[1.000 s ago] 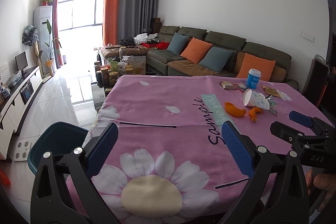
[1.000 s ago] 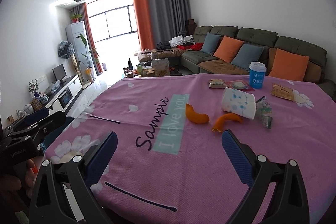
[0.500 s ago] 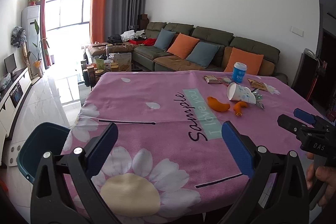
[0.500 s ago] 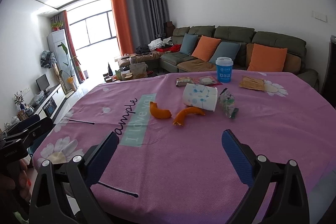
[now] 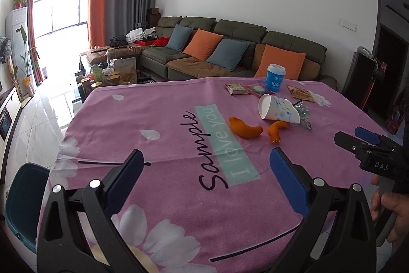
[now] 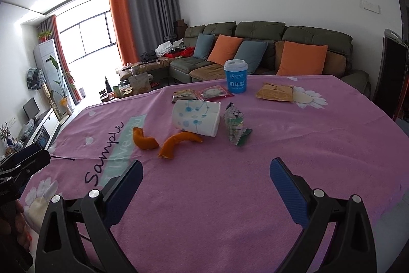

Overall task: Collect trash
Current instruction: 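Move both tools back over the table toward the paper cup and plastic wrapper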

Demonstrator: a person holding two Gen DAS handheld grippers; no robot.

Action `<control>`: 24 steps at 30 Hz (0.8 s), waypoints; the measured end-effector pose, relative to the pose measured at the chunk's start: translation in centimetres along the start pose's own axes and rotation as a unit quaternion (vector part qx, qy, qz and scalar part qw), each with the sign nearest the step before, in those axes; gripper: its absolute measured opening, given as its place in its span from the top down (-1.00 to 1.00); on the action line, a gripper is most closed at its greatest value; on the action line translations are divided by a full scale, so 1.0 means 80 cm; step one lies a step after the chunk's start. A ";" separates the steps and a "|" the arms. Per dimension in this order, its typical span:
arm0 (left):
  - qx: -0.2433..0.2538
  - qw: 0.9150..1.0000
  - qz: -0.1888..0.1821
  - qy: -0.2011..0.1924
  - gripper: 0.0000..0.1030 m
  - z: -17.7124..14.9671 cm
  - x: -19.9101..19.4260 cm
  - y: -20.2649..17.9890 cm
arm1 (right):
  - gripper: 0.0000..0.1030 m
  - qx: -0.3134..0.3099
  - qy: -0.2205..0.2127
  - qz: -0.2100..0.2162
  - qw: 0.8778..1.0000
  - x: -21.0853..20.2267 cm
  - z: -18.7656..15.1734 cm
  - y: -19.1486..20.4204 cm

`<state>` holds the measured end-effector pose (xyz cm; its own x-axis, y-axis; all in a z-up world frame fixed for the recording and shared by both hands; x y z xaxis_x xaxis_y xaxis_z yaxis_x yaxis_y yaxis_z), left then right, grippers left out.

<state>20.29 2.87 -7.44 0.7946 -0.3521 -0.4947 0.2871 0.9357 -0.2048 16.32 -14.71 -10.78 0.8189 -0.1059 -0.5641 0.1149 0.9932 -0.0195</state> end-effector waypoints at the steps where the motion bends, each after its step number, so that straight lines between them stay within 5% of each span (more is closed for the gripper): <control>1: 0.003 1.000 -0.003 0.003 -0.89 0.002 0.008 -0.002 | -0.86 -0.002 0.003 -0.005 1.000 0.007 0.002 -0.004; 6: 0.008 1.000 -0.015 0.017 -0.89 0.012 0.048 -0.013 | -0.77 -0.002 0.028 -0.020 0.999 0.052 0.014 -0.025; 11: 0.010 0.999 -0.023 0.024 -0.89 0.027 0.081 -0.019 | -0.40 -0.007 0.053 -0.024 0.998 0.097 0.026 -0.035; 24: 0.033 0.997 -0.058 0.030 -0.89 0.068 0.163 -0.062 | 0.03 -0.043 0.106 -0.020 0.993 0.165 0.041 -0.020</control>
<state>32.10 -6.22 -8.30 0.7205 -0.4569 -0.5216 0.4120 0.8871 -0.2080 28.77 -17.88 -15.47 0.6767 -0.1420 -0.7224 0.0896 0.9898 -0.1106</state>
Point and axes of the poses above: each gripper's, at about its wrist camera, not at the fingertips, and x roughly the way its jaws point, y to its left, z to its top, the point moved 10 cm from there along x, roughly the way its jaws point, and after that the axes turned 14 degrees about -z, right-handed, at the moved point
